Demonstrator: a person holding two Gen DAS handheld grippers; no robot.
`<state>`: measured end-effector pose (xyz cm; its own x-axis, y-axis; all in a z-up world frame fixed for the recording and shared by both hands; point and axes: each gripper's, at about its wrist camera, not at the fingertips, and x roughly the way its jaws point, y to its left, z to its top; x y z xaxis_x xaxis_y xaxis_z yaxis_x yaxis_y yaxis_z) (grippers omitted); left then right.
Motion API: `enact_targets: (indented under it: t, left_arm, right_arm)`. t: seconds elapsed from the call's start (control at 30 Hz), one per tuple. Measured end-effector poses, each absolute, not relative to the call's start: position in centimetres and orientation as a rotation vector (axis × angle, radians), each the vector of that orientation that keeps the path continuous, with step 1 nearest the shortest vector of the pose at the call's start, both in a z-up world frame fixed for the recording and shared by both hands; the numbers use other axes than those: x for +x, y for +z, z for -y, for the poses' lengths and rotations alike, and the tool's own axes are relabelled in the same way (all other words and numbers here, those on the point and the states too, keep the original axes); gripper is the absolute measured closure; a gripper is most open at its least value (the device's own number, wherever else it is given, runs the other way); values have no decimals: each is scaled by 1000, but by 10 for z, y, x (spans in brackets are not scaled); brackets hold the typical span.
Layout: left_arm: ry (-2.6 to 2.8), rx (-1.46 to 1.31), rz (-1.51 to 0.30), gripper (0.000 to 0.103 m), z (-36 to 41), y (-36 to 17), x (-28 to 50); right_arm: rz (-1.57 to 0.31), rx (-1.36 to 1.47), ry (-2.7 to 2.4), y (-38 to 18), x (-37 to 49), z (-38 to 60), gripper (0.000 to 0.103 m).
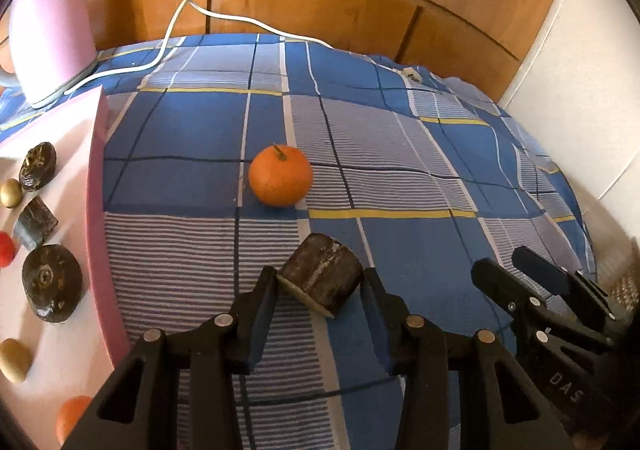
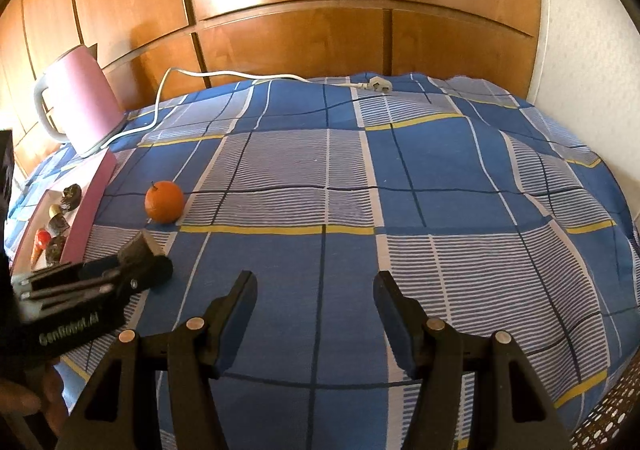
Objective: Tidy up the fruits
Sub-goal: 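Grasp the dark cut cylindrical piece with the left gripper, then carry the dark cut piece with the left gripper into the tray and release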
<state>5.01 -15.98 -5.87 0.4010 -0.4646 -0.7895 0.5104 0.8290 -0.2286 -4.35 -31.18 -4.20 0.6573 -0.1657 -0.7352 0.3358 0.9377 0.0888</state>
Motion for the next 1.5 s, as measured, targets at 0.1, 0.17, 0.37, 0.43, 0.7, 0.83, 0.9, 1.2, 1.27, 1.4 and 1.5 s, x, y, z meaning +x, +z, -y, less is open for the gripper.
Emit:
enact_targets:
  t: [0.1, 0.17, 0.37, 0.43, 0.7, 0.83, 0.9, 1.2, 1.27, 1.4, 1.5]
  left_arm:
    - [-620, 21, -1001, 58, 160, -60, 58]
    - [-618, 11, -1004, 58, 161, -60, 61]
    - [-610, 34, -990, 60, 164, -60, 60]
    - [-619, 23, -992, 60, 160, -59, 58]
    - [-641, 33, -933, 60, 150, -39, 40]
    - [-621, 33, -872, 60, 140, -20, 34]
    - [-600, 24, -857, 60, 133, -14, 34]
    - [-464, -25, -788, 60, 90, 4, 35]
    - [-440, -36, -768, 60, 81, 9, 35]
    - [-409, -51, -753, 60, 66, 12, 36]
    - [-383, -64, -752, 60, 56, 12, 37]
  right_arm:
    - [-806, 220, -279, -41, -43, 307, 42]
    - [-805, 210, -278, -40, -44, 304, 42]
    - [-814, 208, -282, -40, -45, 303, 42]
    - [-815, 206, -279, -40, -45, 303, 42]
    - [-817, 201, -259, -40, -44, 297, 42]
    - [-828, 198, -241, -43, -43, 293, 42]
    - [-831, 198, -236, -44, -42, 291, 42]
    - [-878, 187, -207, -56, -35, 279, 42]
    - [-884, 188, -222, -59, -34, 279, 42]
    - [-884, 164, -240, -61, -33, 277, 41]
    - [-885, 166, -240, -62, -31, 277, 38]
